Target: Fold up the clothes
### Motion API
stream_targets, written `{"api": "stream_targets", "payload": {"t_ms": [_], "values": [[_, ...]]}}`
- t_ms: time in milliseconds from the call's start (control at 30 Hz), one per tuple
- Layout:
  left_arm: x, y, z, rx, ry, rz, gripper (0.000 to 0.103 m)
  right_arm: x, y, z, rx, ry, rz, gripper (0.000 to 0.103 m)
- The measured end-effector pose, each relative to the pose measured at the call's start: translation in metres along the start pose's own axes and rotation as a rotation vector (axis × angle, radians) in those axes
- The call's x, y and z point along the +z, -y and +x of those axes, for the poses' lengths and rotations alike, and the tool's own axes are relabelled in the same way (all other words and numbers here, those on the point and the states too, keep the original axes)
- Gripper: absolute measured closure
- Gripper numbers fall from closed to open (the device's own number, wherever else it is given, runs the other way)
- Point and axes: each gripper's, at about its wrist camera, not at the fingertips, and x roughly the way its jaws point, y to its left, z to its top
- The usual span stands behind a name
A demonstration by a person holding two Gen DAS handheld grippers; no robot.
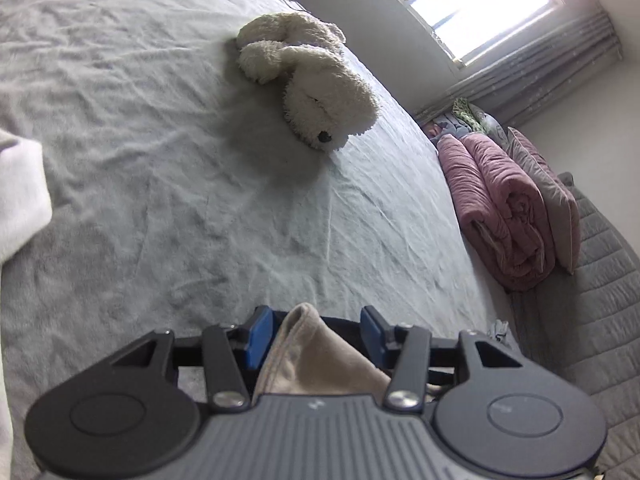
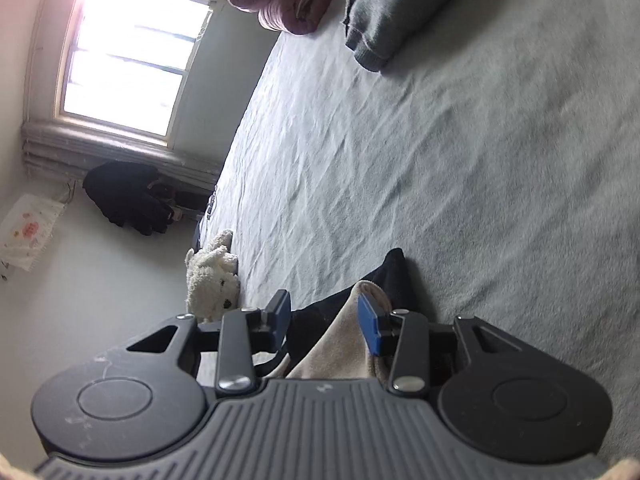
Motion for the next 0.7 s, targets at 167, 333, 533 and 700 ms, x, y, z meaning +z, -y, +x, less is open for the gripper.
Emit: {"api": "stream_targets", "payload": {"t_ms": [167, 333, 533, 700], "values": [[-0.006, 0.001, 0.011, 0.026, 0.018, 0.100, 0.054, -0.021, -0.027, 0.016, -0.155, 0.042, -0.344, 0.061], [-0.017, 0.014, 0.019, 0.076, 0.040, 0.242, 0.058, -0.049, -0.042, 0.035, -0.275, 0.049, -0.637, 0.061], [-0.026, 0.028, 0.022, 0.113, 0.072, 0.327, 0.092, -0.062, -0.053, 0.047, -0.341, 0.077, -0.806, 0.086], [-0.023, 0.032, 0.012, 0.092, 0.123, 0.287, 0.094, -0.067, -0.068, 0.039, -0.342, 0.178, -0.860, 0.087]]}}
